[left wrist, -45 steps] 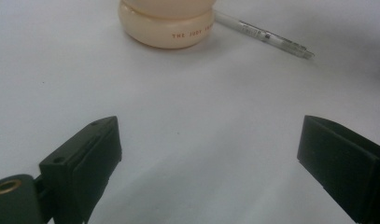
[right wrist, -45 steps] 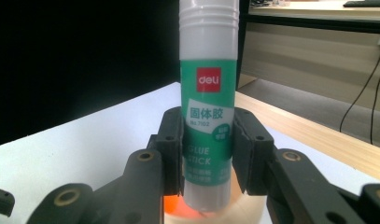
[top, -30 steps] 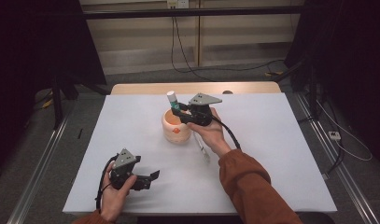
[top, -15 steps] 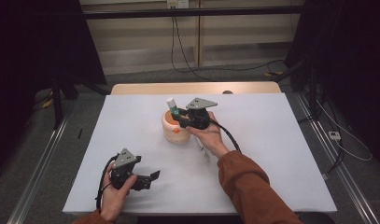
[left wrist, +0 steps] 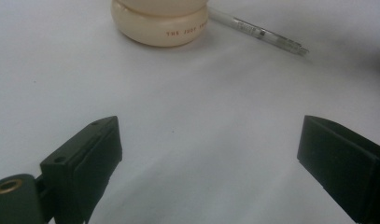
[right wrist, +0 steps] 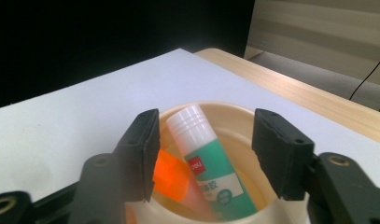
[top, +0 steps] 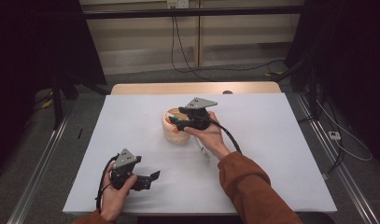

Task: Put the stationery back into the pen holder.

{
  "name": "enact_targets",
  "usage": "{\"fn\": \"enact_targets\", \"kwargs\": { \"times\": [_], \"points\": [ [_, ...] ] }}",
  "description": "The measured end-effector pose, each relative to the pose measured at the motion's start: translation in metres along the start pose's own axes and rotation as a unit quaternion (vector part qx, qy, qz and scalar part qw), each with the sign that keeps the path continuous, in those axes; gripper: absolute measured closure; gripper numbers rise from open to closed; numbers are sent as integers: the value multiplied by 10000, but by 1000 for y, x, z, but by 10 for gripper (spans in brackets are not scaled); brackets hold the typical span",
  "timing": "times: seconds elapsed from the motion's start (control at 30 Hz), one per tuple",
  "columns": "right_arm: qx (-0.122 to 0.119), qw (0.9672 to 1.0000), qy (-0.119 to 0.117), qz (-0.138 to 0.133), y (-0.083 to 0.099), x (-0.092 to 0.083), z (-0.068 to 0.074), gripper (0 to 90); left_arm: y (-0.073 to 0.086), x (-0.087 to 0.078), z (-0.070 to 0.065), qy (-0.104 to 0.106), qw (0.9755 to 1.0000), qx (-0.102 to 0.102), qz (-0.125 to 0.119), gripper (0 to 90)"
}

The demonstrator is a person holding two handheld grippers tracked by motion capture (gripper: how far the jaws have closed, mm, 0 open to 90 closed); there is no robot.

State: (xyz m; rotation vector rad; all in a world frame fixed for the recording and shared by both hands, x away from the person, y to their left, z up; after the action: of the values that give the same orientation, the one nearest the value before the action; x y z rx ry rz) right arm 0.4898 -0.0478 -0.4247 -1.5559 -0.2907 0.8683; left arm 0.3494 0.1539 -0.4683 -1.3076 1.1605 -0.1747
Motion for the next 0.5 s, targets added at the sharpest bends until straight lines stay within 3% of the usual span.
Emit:
{"fn": "enact_targets", "kwargs": {
  "times": [0.17, 0.5],
  "points": [
    [3, 10000, 46, -72, -4, -9, -6, 349, 0, 0, 0, 8, 10000, -6, 7, 64],
    [310, 9994, 120, 48, 2, -24, -17, 208, 0, 0, 0, -23, 10000, -17, 8, 64]
  ]
}}
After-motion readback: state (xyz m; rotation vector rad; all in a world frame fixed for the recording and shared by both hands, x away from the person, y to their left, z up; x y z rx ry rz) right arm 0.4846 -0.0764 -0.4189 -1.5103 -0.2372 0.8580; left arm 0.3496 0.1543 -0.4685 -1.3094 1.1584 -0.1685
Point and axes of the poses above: each handheld gripper's, and its own axes: x roughly forward along the jaws, y roughly out of its underside, z roughly to its left, the point moved 5 cm from there along x, roughly forward along the jaws, and after that the axes turned 4 degrees about y, right-handed, at the moved point
